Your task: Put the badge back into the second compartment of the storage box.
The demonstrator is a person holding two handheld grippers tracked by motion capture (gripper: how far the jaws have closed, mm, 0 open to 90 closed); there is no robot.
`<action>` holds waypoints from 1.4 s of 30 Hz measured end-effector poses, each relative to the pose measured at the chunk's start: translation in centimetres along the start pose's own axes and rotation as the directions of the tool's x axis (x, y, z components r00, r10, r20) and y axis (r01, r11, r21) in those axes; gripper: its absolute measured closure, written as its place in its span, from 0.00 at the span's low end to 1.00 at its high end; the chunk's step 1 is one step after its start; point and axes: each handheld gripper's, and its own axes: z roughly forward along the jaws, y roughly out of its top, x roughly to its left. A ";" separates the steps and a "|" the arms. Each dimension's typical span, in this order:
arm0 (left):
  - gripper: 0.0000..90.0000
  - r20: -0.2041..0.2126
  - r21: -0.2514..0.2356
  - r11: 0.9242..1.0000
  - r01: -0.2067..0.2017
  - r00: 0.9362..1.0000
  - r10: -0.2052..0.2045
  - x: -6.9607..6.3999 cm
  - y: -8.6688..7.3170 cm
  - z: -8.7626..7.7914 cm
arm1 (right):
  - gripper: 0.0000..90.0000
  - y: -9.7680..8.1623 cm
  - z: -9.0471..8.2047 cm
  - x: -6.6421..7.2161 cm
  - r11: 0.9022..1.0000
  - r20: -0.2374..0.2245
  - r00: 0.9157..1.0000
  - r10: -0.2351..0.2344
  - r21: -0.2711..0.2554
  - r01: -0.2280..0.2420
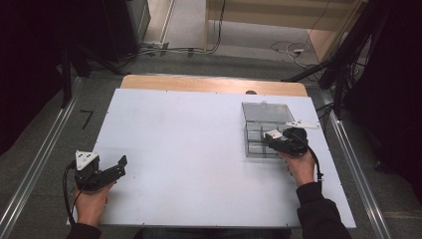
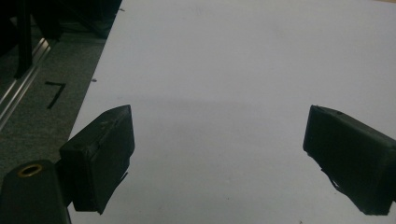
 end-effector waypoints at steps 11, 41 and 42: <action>0.10 0.002 -0.001 1.000 0.000 1.000 0.000 0.0 0.0 0.0 | 0.26 -0.2 -1.0 -0.2 1.000 -0.021 1.000 0.011 -0.011 -0.012; 0.10 0.004 -0.006 1.000 0.005 1.000 -0.005 0.0 0.0 -0.1 | 0.24 -2.1 -4.2 -1.2 0.999 -0.049 0.999 0.013 -0.036 -0.015; 0.10 0.004 -0.006 1.000 0.006 1.000 -0.006 0.0 0.0 -0.1 | 0.24 -2.2 -4.3 -1.3 0.999 -0.050 0.999 0.014 -0.035 -0.016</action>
